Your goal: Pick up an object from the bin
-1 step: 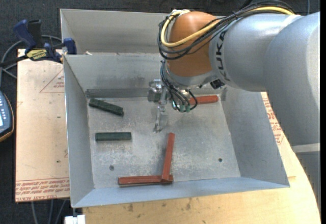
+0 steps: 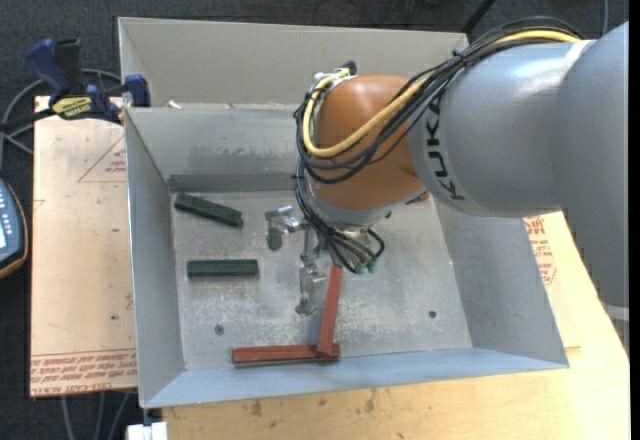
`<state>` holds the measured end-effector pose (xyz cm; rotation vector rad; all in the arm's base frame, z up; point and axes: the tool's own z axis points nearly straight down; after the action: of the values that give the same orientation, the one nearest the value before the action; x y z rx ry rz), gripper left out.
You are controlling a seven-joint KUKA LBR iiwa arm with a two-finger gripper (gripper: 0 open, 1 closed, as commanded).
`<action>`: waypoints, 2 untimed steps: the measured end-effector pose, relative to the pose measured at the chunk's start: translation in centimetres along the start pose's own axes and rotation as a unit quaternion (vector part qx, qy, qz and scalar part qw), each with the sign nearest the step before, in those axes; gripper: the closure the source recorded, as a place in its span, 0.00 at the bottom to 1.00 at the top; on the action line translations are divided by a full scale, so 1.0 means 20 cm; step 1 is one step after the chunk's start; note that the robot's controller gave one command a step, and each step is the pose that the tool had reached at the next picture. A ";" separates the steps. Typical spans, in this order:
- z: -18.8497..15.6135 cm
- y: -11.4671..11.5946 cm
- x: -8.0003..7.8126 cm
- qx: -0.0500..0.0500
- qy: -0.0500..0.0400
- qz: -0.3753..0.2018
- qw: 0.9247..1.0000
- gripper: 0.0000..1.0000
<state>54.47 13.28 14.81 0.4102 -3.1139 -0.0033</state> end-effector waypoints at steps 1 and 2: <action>0.17 -0.03 0.08 0.000 0.002 -0.006 1.000 0.00; 0.07 -0.19 0.14 0.001 -0.001 0.158 0.988 0.00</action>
Offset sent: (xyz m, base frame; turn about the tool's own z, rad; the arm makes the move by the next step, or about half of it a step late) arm -0.0129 -0.0096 -0.0316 -0.0137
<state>52.65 8.95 13.32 -0.0855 -3.1413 -0.0003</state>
